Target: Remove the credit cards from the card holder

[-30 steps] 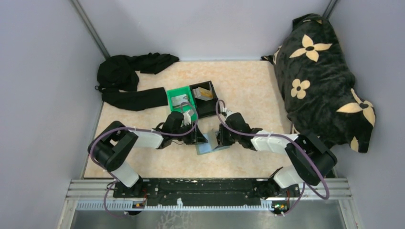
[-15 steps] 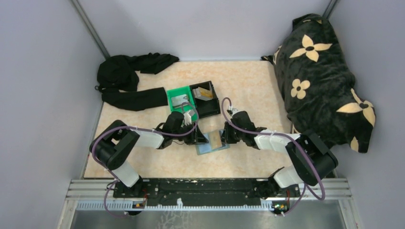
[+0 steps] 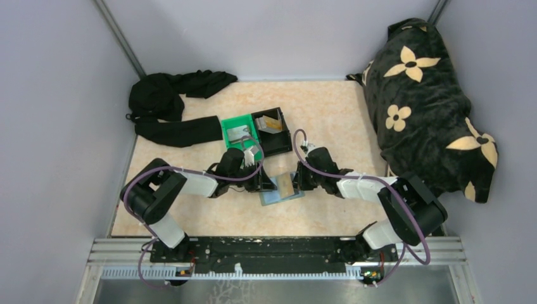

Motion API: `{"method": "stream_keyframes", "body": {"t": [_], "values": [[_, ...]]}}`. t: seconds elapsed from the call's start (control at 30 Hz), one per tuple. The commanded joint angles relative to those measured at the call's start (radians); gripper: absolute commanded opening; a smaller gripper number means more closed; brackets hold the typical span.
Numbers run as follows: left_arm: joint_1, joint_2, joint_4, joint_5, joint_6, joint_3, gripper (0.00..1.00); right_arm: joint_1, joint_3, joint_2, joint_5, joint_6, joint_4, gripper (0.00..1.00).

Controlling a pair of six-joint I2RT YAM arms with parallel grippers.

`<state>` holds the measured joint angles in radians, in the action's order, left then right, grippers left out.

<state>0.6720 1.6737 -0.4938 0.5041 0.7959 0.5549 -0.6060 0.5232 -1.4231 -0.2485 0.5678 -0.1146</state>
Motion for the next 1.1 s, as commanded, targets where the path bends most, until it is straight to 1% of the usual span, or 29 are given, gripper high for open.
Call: {"method": "stream_keyframes", "body": {"t": [0.0,0.1,0.2,0.33,0.4,0.47,0.7,1.07], "values": [[-0.001,0.012,-0.035,0.017,0.011,0.001,0.43,-0.002,0.001,-0.004,0.002,-0.019,-0.002,0.00],[-0.002,0.038,-0.173,0.072,0.068,-0.008,0.43,-0.002,-0.004,-0.023,0.006,-0.016,-0.011,0.00],[-0.002,0.073,-0.236,0.101,0.109,0.003,0.43,0.025,-0.008,0.016,0.055,-0.008,0.036,0.00],[-0.002,0.093,-0.258,0.108,0.113,-0.006,0.43,0.092,-0.026,0.114,0.059,-0.028,0.082,0.00],[-0.002,0.101,-0.262,0.114,0.114,-0.007,0.43,0.101,-0.012,0.127,0.064,-0.052,0.121,0.00],[-0.002,0.110,-0.279,0.120,0.120,-0.008,0.43,0.101,-0.007,0.114,0.055,-0.062,0.122,0.00],[-0.001,0.166,-0.364,0.128,0.172,0.002,0.43,0.101,-0.022,0.075,-0.011,-0.039,0.050,0.00],[0.000,0.218,-0.409,0.143,0.202,0.031,0.43,0.098,-0.035,0.042,-0.070,-0.020,-0.008,0.00]]}}
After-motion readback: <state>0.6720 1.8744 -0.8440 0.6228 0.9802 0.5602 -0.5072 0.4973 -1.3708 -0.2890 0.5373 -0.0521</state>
